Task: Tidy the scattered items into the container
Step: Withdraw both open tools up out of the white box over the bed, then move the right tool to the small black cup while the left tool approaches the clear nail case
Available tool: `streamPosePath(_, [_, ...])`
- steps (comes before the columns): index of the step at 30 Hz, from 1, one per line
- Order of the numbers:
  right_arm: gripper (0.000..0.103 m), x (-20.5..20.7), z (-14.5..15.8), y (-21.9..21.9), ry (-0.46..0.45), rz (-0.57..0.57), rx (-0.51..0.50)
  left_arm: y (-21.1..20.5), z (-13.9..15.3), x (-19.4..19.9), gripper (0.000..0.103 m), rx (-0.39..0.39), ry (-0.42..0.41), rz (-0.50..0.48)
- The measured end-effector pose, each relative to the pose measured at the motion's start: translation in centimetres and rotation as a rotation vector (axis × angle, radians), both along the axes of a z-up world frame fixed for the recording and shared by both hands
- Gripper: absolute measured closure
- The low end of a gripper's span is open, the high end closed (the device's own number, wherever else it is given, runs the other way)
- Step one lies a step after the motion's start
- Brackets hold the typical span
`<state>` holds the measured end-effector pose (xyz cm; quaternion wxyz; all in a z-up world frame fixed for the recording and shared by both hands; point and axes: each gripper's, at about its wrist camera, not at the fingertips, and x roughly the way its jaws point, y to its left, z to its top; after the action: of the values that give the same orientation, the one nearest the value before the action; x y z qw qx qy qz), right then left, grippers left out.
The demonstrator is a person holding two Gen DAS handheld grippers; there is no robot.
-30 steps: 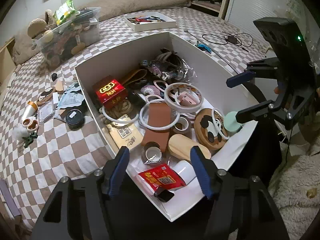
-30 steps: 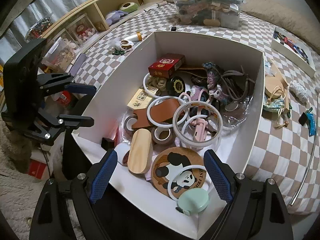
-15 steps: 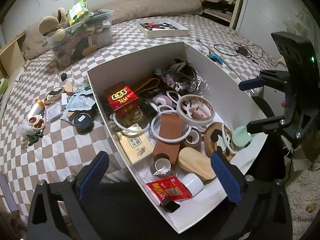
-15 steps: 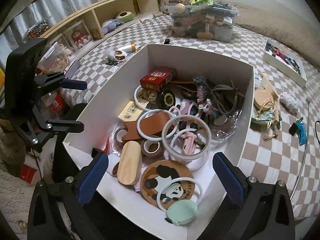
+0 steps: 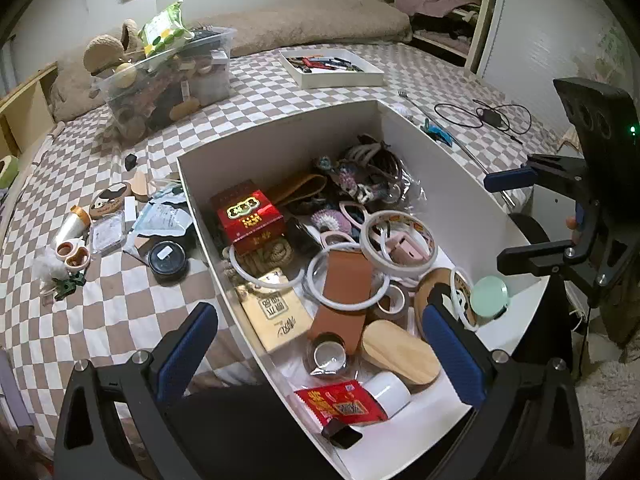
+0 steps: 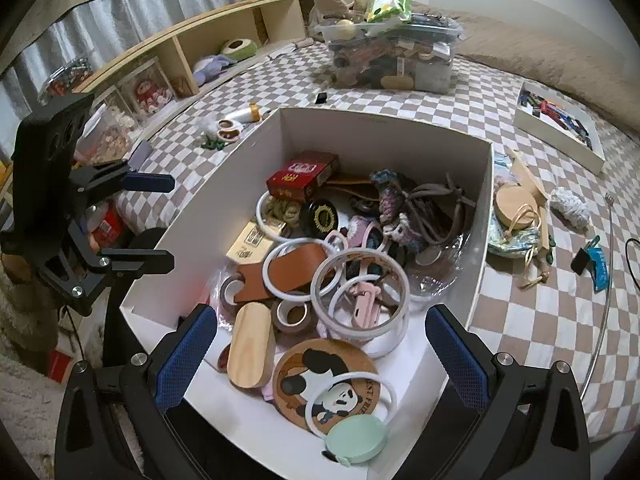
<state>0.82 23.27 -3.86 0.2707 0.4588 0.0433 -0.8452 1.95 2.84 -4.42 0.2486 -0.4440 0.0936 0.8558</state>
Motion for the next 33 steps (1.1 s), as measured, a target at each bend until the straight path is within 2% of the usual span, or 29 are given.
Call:
streamPosePath(12, [0.000, -1.7, 1.6, 0.2, 0.087, -0.048, -0.028, 0.4, 2.0, -1.5, 0.000, 0.029, 0.116, 0.030])
streamPosePath(19, [0.000, -3.0, 2.7, 0.5, 0.172, -0.105, -0.034, 0.1, 3.1, -3.0, 0.000, 0.090, 0.161, 0.065])
streamPosePath(33, [0.000, -5.4, 3.4, 1.2, 0.265, -0.196, -0.039, -1.3, 4.4, -4.8, 0.000, 0.101, 0.269, 0.151])
